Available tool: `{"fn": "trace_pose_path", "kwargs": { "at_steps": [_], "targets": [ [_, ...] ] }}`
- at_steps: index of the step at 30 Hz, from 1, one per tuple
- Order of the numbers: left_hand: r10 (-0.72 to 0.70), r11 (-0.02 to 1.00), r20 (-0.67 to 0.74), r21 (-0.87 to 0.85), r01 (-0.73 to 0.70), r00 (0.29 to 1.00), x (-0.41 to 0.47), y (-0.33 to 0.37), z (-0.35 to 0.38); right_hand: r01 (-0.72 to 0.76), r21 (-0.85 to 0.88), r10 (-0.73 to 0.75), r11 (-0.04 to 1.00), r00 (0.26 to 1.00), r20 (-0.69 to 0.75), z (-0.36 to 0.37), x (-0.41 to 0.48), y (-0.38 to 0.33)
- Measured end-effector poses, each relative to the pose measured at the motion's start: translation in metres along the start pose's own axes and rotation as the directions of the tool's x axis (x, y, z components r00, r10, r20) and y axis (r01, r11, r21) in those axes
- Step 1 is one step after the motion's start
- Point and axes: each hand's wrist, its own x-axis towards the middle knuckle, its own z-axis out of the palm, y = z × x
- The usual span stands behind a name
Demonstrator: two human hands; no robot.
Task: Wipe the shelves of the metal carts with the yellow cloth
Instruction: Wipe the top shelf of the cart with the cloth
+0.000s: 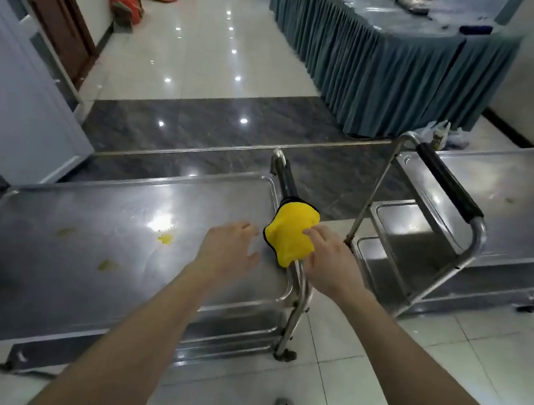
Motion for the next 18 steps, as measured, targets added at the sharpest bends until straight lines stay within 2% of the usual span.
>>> {"fn": "trace_pose_path", "kwargs": {
  "at_steps": [4, 7, 10, 15, 18],
  "targets": [
    [-0.022, 0.999, 0.14, -0.022, 0.025, 0.99, 0.021, 0.031, 0.029, 0.063, 0.006, -0.063, 0.998, 0.985, 0.162, 0.003, 0.015, 0.035],
    [-0.076, 0.989, 0.123, -0.116, 0.09, 0.99, 0.031, 0.052, 0.054, 0.139, 0.009, -0.138, 0.99, 0.971, 0.195, 0.012, 0.023, 0.055],
    [-0.141, 0.977, 0.043, -0.158, 0.146, 0.989, 0.036, 0.069, 0.072, 0.22, 0.037, -0.223, 0.975, 0.966, 0.127, 0.016, 0.028, 0.067],
    [-0.208, 0.956, -0.071, -0.226, 0.187, 0.976, 0.042, 0.072, 0.085, 0.344, 0.047, -0.337, 0.938, 0.934, -0.118, 0.021, 0.034, 0.079],
    [-0.274, 0.921, -0.153, -0.324, 0.214, 0.949, 0.041, 0.061, 0.067, 0.366, 0.056, -0.354, 0.929, 0.923, -0.153, 0.011, 0.049, 0.07]
  ]
}}
